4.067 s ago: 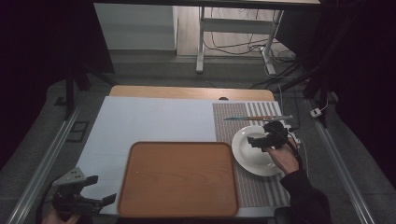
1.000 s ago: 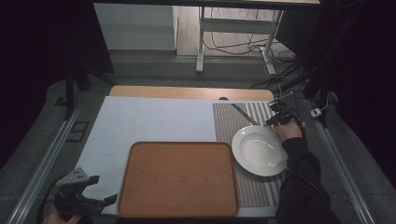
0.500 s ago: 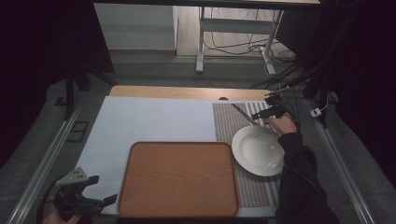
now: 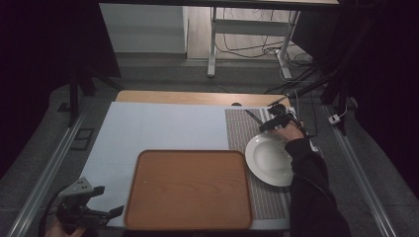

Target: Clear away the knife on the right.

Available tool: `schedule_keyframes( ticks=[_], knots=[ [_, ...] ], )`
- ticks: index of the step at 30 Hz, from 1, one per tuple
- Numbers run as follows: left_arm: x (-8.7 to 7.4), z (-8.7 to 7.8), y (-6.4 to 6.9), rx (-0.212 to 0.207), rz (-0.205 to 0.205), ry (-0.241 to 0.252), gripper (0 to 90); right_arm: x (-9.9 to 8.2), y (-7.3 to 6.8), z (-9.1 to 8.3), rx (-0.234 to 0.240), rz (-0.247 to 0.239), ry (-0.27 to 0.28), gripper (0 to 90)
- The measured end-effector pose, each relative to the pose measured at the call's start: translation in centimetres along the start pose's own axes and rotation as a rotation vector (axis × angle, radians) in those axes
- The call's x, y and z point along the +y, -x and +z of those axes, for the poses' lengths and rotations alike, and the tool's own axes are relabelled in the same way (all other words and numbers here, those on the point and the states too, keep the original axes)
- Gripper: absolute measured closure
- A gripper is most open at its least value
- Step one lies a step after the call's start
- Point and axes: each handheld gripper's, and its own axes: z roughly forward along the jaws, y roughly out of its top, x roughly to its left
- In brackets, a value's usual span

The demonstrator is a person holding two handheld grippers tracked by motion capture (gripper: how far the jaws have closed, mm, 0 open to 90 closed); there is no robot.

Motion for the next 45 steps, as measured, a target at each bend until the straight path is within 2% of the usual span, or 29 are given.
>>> schedule_keyframes(
  ticks=[2,3,4,5,6,7,8,9,10,14,15,21,23,29,34,40,45],
  knots=[
    [0.0,0.0,0.0,-0.001,0.0,0.0,0.7,0.0,0.1,0.1,0.011,0.001,-0.002,9.0],
    [0.0,0.0,0.0,-0.001,0.0,-0.001,0.7,-0.1,0.2,-0.1,0.029,0.0,0.011,17.5],
    [0.0,0.0,0.0,0.0,0.0,-0.001,0.7,-0.1,0.2,-0.2,0.03,-0.006,0.015,17.5],
    [0.0,0.0,0.0,0.0,0.0,-0.001,0.7,0.0,0.1,-0.4,0.037,-0.019,0.02,29.8],
    [0.0,0.0,0.0,0.0,0.0,-0.001,0.7,0.0,0.1,-0.4,0.037,-0.019,0.02,29.8],
    [0.0,0.0,0.0,0.0,0.0,-0.001,0.7,0.0,0.1,-0.5,0.048,-0.033,0.018,35.2],
    [0.0,0.0,0.0,0.0,0.0,-0.002,0.7,0.0,0.0,-0.6,0.048,-0.045,0.02,41.7],
    [0.0,0.0,0.0,0.0,0.0,-0.002,0.7,0.1,-0.2,-0.8,0.068,-0.072,0.019,53.1],
    [0.0,0.0,0.0,0.0,0.0,-0.002,0.7,0.1,-0.2,-0.8,0.068,-0.072,0.019,53.1],
    [0.0,0.0,0.0,0.0,0.0,-0.002,0.8,0.3,-0.6,-0.9,0.092,-0.102,0.009,74.7],
    [0.0,0.0,0.0,0.0,0.0,-0.002,0.8,0.3,-0.8,-0.9,0.084,-0.113,0.006,76.7],
    [0.0,0.0,0.0,0.001,0.001,-0.002,0.8,0.3,-0.5,-0.9,0.097,-0.101,0.008,77.2],
    [0.0,0.0,0.0,0.0,0.0,-0.002,0.8,0.2,-0.2,-1.2,0.072,-0.104,0.022,77.4],
    [0.0,0.0,0.0,0.002,0.0,-0.003,0.8,-0.1,0.8,-2.1,0.047,-0.095,0.06,77.4],
    [0.0,0.0,0.0,0.001,0.001,-0.002,0.9,-0.6,2.0,-2.9,0.024,-0.076,0.067,77.3],
    [0.0,0.0,0.0,0.001,-0.001,-0.001,0.9,-1.2,3.4,-4.1,0.028,-0.019,0.096,77.3],
    [0.0,0.0,0.0,0.001,-0.002,-0.001,0.8,-1.6,3.6,-5.4,0.04,0.025,0.117,77.3]
  ],
)
